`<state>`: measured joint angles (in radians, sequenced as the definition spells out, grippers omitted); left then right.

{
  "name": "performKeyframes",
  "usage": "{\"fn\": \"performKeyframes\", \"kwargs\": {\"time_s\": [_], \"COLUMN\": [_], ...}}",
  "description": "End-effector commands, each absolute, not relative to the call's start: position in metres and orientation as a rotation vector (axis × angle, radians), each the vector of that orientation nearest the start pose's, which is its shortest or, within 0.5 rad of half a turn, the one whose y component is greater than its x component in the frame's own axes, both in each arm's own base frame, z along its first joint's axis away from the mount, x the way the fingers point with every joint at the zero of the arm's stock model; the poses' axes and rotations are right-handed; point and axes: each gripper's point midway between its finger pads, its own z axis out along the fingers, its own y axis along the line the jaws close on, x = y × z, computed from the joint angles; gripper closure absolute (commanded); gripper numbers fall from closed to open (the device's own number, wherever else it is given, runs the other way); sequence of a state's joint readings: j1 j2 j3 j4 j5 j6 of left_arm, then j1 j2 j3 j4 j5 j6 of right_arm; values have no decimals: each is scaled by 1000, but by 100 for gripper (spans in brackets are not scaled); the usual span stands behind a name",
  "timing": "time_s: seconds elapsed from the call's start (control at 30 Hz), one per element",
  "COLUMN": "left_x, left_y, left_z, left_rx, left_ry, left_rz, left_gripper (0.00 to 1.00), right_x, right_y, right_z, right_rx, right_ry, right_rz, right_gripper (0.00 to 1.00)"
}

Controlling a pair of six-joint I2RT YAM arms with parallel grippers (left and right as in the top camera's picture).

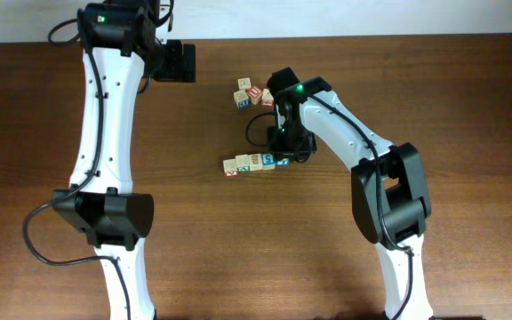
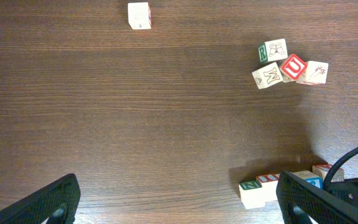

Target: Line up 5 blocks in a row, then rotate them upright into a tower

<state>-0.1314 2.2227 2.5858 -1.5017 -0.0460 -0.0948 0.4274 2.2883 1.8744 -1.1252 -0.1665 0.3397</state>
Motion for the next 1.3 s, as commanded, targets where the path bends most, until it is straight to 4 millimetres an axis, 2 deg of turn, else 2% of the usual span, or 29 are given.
{"fn": "performKeyframes", "kwargs": {"time_s": [0.0,0.03,0.17,0.2,0.4,0.47,0.53,0.63,0.73,1.03,1.27], "left_x": [484,484,484,484,484,484,484,484,484,484,484], "left_y": [-53,-53,-53,-53,-53,-53,-53,-53,-53,-53,-53], "left_z": [255,255,255,255,255,255,255,255,255,255,255], "left_rx": [35,35,35,35,35,35,35,35,35,35,35], "left_ry": [2681,2681,2681,2681,2681,2681,2681,2681,2681,2681,2681], "left_rz": [8,8,8,8,8,8,8,8,8,8,8], "left_gripper": [1,1,1,1,1,1,1,1,1,1,1], "right_x": [391,390,386,387,400,406,414,421,418,409,407], "right_y": [214,214,215,215,220,215,204,185,182,180,184], "right_z": [26,26,28,31,56,65,71,66,54,20,17], "right_rx": [-157,-156,-155,-156,-173,-158,-124,-86,-82,-80,-86], "right_ry": [3177,3184,3201,3197,3152,3136,3122,3114,3126,3146,3149], "right_rz": [271,269,283,285,305,294,265,177,154,148,174], "right_gripper": [69,68,53,51,50,51,57,67,78,80,81]}}
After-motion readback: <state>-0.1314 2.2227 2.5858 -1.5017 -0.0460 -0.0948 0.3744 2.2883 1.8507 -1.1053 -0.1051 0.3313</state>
